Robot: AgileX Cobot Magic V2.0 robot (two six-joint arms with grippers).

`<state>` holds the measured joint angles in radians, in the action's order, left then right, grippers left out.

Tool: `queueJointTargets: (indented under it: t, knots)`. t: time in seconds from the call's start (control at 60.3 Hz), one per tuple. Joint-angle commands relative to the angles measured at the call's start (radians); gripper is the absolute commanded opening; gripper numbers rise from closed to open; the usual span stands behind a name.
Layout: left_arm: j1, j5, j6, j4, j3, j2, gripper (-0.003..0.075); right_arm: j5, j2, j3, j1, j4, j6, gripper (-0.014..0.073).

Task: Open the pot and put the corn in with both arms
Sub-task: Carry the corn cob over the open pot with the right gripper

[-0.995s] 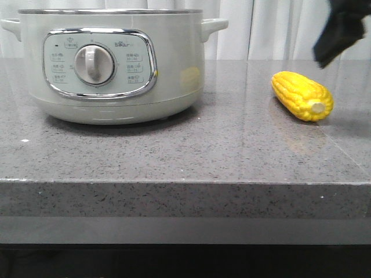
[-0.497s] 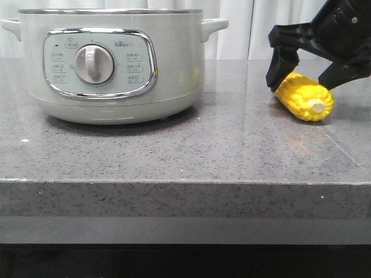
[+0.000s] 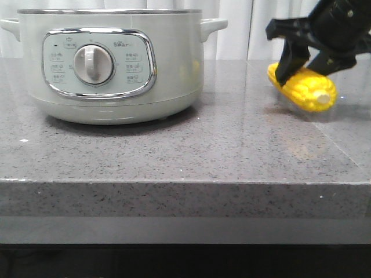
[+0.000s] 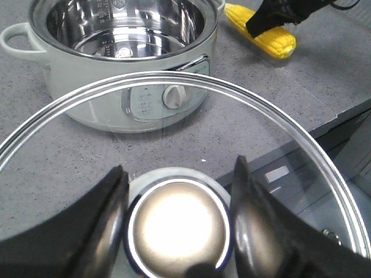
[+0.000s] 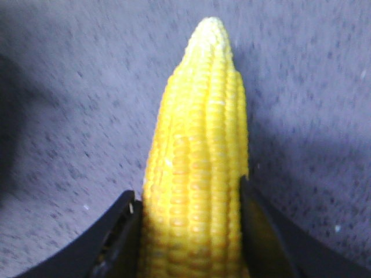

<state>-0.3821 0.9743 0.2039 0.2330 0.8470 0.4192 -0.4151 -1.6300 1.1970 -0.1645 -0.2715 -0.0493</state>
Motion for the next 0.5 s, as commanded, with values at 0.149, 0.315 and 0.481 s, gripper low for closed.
queueJointTargets:
  t: [0.149, 0.315, 0.481]
  knots:
    - [-0.008, -0.134, -0.004, 0.035, 0.033, 0.005, 0.0134, 0.055, 0.109, 0.210, -0.044, -0.005, -0.069, 0.0170]
    - [-0.008, -0.134, -0.004, 0.035, 0.033, 0.005, 0.0134, 0.043, 0.066, 0.372, -0.186, -0.005, -0.112, 0.0172]
    - [-0.008, -0.134, -0.004, 0.035, 0.033, 0.005, 0.0134, 0.036, -0.032, 0.499, -0.328, -0.005, -0.125, 0.0172]
